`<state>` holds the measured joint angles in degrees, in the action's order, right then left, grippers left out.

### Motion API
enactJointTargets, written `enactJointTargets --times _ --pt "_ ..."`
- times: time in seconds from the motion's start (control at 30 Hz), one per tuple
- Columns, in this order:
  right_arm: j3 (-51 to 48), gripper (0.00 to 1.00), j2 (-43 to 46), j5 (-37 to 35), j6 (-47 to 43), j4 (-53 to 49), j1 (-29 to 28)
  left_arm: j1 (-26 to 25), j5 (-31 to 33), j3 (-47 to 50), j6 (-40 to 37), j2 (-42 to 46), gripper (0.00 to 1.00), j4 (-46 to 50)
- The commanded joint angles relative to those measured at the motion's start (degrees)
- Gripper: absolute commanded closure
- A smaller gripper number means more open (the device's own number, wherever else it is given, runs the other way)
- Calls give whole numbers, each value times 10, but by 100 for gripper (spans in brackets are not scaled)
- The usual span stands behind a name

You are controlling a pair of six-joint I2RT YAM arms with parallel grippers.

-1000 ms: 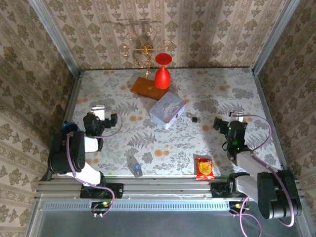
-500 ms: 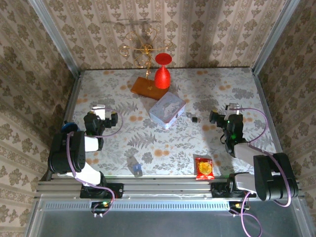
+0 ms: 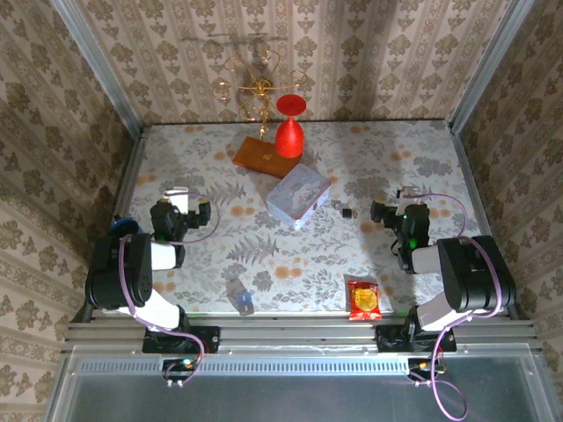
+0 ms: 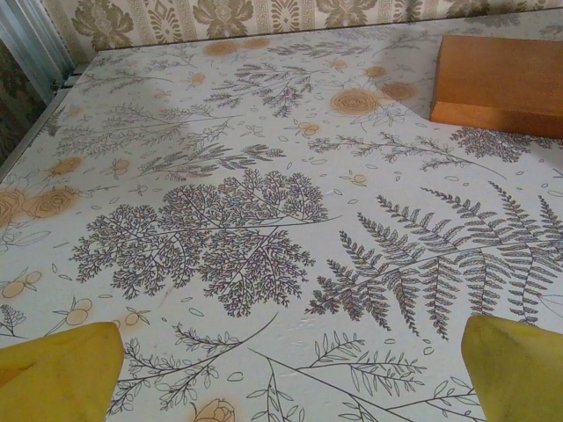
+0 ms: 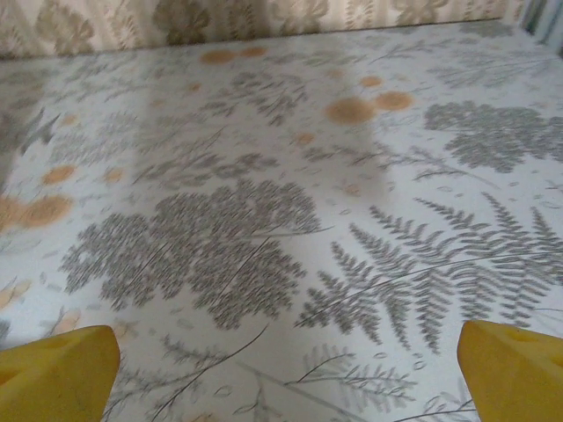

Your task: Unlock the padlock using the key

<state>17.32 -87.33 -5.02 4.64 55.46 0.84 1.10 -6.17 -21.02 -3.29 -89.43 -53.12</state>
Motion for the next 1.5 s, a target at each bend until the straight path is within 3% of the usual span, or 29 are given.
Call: enactJointTargets --times 0.0,0.1,0.2,0.47,1.47 --pt "5 0 5 -35 18 25 2 -2 2 -12 -5 3 0 -1" --pt "31 0 2 -39 8 -22 -7 -3 3 -13 -5 3 0 -1" --pt "60 0 -2 21 -20 -68 -8 -3 3 -12 -5 3 0 -1" --pt "60 0 -3 85 -33 -66 -1 -2 3 -13 -5 3 0 -1" --pt "59 0 -3 78 -34 -65 -2 -4 2 -13 -5 3 0 -1"
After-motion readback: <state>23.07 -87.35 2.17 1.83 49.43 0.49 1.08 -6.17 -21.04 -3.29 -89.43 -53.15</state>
